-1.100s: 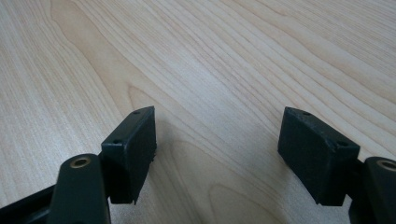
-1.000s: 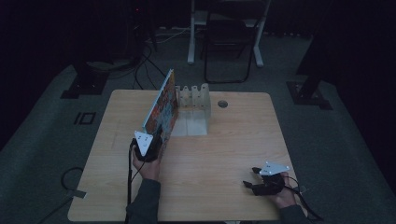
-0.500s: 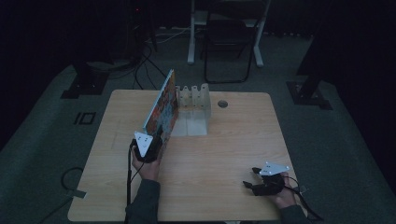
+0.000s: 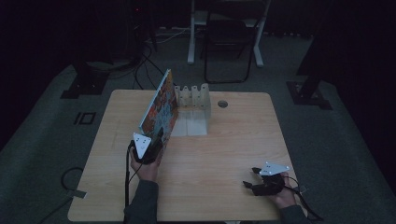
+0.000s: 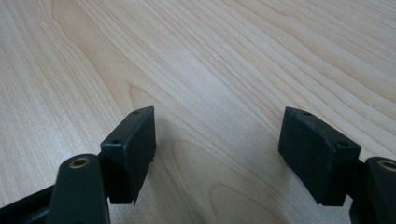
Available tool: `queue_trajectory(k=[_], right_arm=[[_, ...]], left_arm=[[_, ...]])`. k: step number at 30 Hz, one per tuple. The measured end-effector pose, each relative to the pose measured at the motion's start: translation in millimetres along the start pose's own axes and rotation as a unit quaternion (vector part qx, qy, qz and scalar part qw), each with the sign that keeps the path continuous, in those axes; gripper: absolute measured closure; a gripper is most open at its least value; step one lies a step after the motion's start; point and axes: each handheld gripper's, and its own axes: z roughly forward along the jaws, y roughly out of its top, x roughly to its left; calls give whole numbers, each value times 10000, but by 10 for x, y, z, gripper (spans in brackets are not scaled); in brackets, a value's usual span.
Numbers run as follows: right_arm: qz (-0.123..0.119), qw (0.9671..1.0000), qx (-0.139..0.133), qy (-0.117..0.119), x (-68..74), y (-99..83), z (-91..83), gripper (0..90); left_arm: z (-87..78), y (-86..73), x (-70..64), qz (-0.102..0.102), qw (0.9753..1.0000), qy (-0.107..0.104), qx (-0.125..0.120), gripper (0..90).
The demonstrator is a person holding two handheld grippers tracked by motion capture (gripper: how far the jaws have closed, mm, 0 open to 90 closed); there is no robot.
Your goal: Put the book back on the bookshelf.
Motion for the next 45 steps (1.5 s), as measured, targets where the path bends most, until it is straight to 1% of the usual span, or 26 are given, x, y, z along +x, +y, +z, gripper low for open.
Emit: queue_trajectory(k=[7, 10, 12, 14, 17, 21, 23, 26, 28, 30, 32, 34, 38, 40, 41, 43, 45], right_arm=[[3, 10000, -2, 9, -2, 0, 0, 268], [8, 10000, 5, 5, 1, 0, 0, 268], [4, 10000, 2, 5, 0, 0, 0, 268], [3, 10000, 2, 8, -1, 0, 0, 268], [5, 10000, 3, 9, 0, 0, 0, 268], [6, 10000, 5, 6, 1, 0, 0, 267], [6, 10000, 5, 5, 1, 0, 0, 268], [5, 10000, 5, 3, 1, 0, 0, 268], [6, 10000, 6, 6, 1, 0, 0, 268], [6, 10000, 5, 6, 1, 0, 0, 267], [3, 10000, 6, 10, 1, 0, 0, 266], [-3, 10000, 7, 13, 1, 0, 1, 263], [-9, 10000, 8, 16, 1, 0, 1, 261], [-9, 10000, 9, 16, 1, 0, 0, 261], [-10, 10000, 9, 16, 2, 0, 0, 261], [-8, 10000, 9, 15, 2, 0, 0, 261], [-11, 10000, 9, 15, 2, 0, 0, 261]], left_arm=[[-2, -11, 9, 127, 9999, -20, 18, 649], [-1, -15, 5, 171, 9999, -13, 23, 625], [0, -20, 5, 174, 9998, -22, 40, 618], [-2, -24, 10, 160, 9999, 55, 29, 589], [-13, -14, 33, 122, 9999, 95, -17, 552], [-34, -7, 51, 155, 9998, 98, -36, 504], [-43, -8, 53, 133, 9999, 93, -27, 473], [-48, -11, 60, 78, 10000, 17, 9, 389], [-55, -10, 64, 62, 10000, -22, 42, 366], [-66, -4, 64, 54, 10000, 23, 64, 333], [-83, 7, 74, 15, 10000, -44, 71, 317], [-103, 18, 82, 18, 9999, -81, 76, 294], [-176, 27, 92, 7, 9998, -180, 68, 288], [-220, 24, 99, 60, 9998, -198, 57, 285], [-241, 22, 108, 40, 9997, -240, 49, 284], [-279, 15, 119, 52, 9996, -259, 53, 285], [-309, 9, 129, 41, 9994, -345, 60, 285]])
